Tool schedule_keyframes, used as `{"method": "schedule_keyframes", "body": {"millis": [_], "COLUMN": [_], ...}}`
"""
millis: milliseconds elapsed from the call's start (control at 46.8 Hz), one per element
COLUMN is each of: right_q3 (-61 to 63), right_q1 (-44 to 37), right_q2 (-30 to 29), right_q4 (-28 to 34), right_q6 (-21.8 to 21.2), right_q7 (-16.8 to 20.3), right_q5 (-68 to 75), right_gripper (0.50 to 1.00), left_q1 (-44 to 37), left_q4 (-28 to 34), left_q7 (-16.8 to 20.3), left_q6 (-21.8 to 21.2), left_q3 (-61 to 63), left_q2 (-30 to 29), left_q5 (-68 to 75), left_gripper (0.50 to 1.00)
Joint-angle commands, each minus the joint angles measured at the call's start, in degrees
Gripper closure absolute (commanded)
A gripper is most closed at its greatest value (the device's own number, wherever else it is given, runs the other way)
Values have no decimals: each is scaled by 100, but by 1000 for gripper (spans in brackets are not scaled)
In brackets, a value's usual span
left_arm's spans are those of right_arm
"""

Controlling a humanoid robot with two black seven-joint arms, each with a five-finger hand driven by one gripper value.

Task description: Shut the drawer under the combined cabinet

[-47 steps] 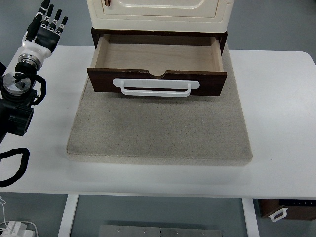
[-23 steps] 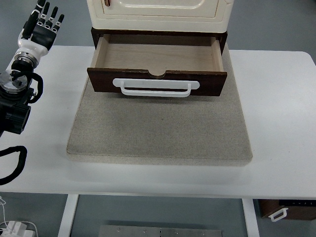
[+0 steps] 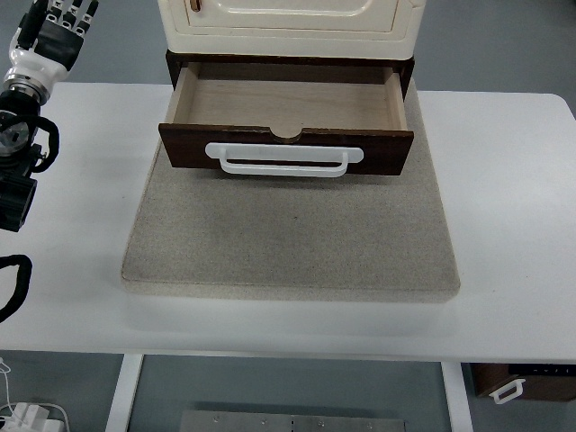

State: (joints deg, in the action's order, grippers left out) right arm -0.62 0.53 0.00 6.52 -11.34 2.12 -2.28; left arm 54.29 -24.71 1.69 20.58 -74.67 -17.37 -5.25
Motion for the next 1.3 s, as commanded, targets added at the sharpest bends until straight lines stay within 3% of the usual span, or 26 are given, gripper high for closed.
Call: {"method": "schedule_keyframes", "body": {"millis": [0,342,513,791,1005,1283], "right_q3": [0,0,0,0,0,0], "right_q1": [-1,-1,-1,-1,-1,-1], "right_q2": [0,0,0,0,0,0], "right_q4": [-2,-2,-2,-2,-2,-2], "right_q6": [0,0,0,0,0,0], "right_q7": [-1,-1,-1,-1,-1,-1], "right_q5": [-1,-1,-1,-1,-1,-1], "right_gripper": [548,548,548,548,548,548], "left_q1": [29,90,354,494,881,1276], "left_q4": [-236,-2160,-2442,-3786,-4428,-5896], "left_q7": [7,51,51,59,86,86], "left_q6": [-81,-775,-749,-731,-723,-749], "left_q3": [5,-4,13,268,830,1823], "left_q2": [-65,-908,-1401,-2095,-2324,-2438], "left_q5": [15,59,217,788,1289,1878], "left_gripper": [500,500,500,500,500,500]}}
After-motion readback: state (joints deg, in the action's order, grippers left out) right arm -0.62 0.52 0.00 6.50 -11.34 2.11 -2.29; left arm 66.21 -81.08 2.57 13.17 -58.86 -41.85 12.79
